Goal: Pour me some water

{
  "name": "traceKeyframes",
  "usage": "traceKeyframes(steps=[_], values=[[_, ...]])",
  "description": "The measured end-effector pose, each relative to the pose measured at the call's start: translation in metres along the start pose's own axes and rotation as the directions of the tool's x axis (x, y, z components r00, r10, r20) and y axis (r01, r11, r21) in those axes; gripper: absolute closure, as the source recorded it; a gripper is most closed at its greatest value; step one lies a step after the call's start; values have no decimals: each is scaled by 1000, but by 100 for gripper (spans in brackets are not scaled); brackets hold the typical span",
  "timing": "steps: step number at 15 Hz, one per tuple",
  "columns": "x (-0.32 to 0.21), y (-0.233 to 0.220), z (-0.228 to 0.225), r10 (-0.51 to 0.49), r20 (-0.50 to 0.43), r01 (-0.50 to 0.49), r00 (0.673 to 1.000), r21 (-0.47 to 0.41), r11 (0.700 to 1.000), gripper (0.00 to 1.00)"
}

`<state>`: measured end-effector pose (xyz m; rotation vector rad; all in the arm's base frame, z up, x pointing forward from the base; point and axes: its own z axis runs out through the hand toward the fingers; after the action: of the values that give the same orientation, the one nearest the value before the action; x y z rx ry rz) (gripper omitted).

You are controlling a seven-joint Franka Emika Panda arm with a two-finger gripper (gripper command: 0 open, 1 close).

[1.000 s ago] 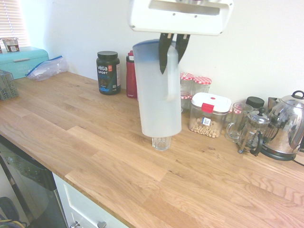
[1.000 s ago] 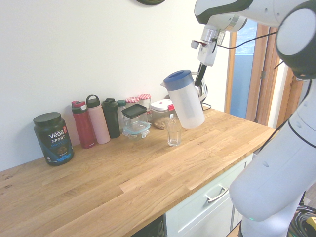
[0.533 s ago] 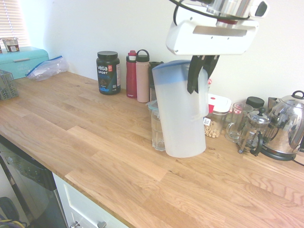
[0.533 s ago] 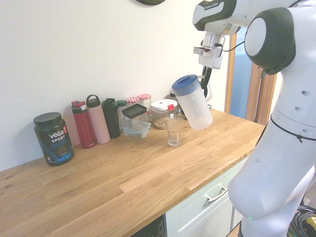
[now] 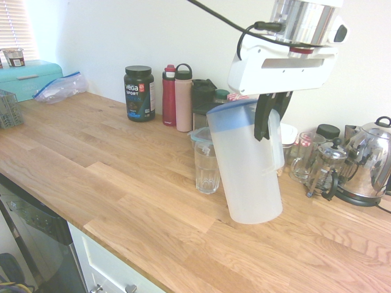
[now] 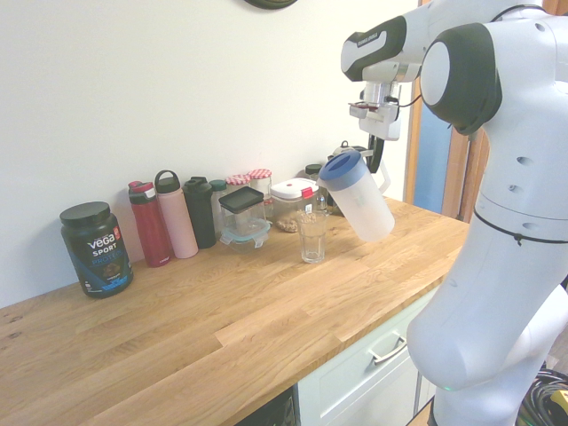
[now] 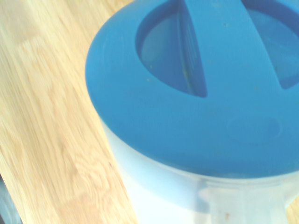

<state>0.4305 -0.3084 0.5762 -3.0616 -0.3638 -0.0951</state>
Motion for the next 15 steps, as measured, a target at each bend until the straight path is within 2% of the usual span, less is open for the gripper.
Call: traceKeyframes(steps=[4, 7, 12, 15], values=[[1, -6, 32, -45, 56, 49, 997, -66, 997, 100], [-2, -10, 31, -68, 82, 79, 994, -129, 988, 100], [7, -41, 19, -102, 106, 127, 989, -260, 957, 100], [20, -57, 23, -100, 124, 138, 987, -354, 925, 100]])
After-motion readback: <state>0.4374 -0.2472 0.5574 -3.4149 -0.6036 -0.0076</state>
